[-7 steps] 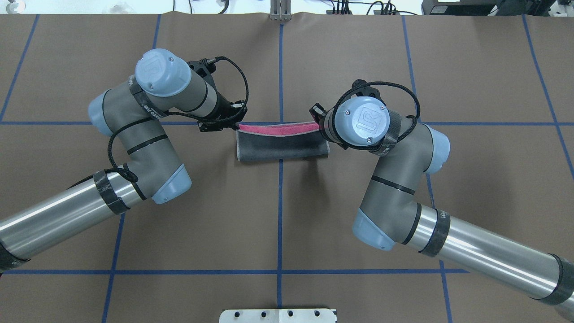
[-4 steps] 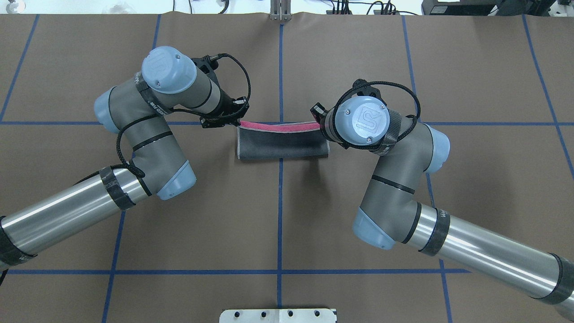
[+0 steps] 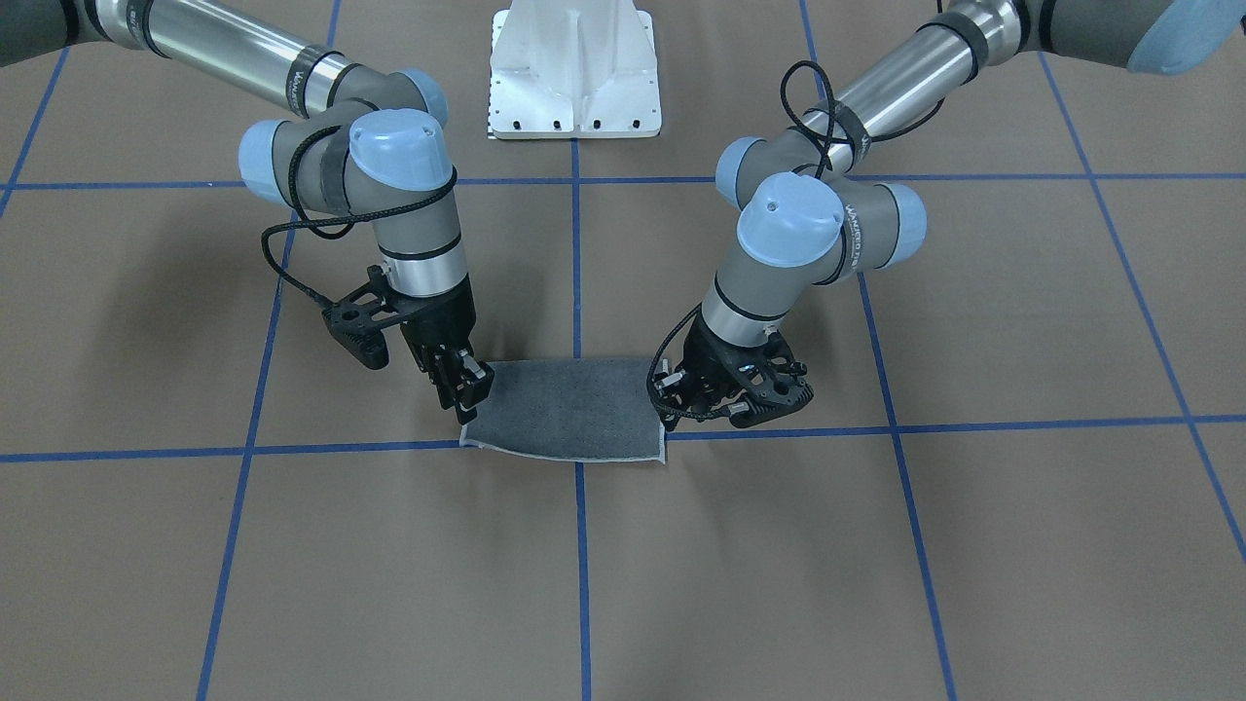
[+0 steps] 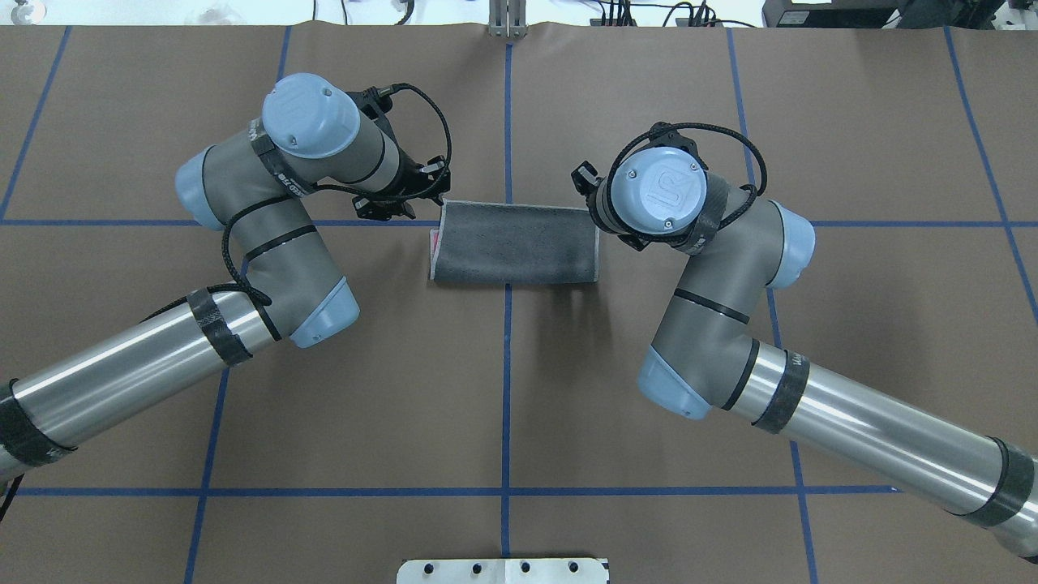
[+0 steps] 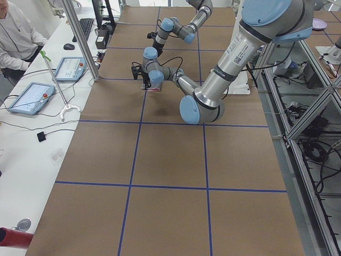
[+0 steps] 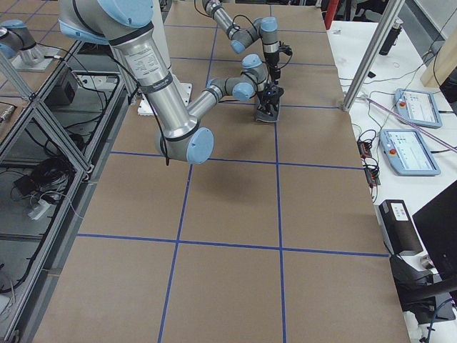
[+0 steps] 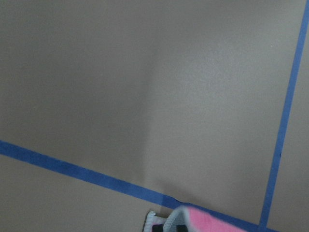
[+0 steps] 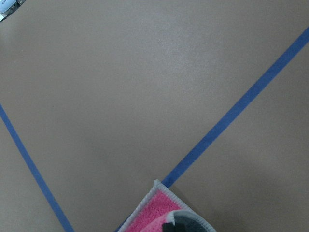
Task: Fold towel twice with both arms
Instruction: 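Lay the folded edge down and open both grippers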
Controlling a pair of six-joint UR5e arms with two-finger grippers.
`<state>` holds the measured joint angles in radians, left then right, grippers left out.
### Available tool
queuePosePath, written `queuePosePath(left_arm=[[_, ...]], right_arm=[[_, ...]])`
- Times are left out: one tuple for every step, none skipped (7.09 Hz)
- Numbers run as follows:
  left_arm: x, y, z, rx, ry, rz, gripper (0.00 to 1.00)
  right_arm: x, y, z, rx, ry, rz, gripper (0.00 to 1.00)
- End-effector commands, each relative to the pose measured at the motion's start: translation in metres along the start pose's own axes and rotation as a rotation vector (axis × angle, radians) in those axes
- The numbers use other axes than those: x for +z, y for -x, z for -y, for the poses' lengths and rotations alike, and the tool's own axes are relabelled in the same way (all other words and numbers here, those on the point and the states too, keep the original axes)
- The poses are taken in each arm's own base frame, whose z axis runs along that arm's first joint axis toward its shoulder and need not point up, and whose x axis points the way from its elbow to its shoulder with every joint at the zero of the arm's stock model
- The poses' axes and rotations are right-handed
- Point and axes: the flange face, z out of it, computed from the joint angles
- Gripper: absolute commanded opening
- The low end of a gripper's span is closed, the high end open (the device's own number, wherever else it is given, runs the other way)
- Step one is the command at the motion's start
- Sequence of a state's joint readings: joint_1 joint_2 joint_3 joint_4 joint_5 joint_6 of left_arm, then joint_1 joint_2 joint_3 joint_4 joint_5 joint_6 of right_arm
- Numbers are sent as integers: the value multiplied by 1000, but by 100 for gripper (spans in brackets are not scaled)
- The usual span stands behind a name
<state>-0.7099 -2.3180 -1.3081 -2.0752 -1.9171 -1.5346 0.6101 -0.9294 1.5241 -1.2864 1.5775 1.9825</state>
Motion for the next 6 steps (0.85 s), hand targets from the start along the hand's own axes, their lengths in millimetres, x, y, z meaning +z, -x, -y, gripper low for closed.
queuePosePath(left_arm=[[-5,-3,10,-3,-12,-11,99],[-7,-4,9,0,-8,-17,99],[-6,-4,5,40,16,-18,99],[-10,-3,-1,86,42,-28,100],[-13,-5,-8,101,51,-39,100],[-15,-7,-12,105,53,-46,100]], right_arm=[[-2,9,18,-36,5,-2,100],[-5,11,19,-72,5,3,100],[-6,8,18,-124,20,-1,100],[-4,3,22,-199,56,-19,100],[-9,-1,37,-280,96,-25,100],[-16,-18,66,-350,133,-40,100]])
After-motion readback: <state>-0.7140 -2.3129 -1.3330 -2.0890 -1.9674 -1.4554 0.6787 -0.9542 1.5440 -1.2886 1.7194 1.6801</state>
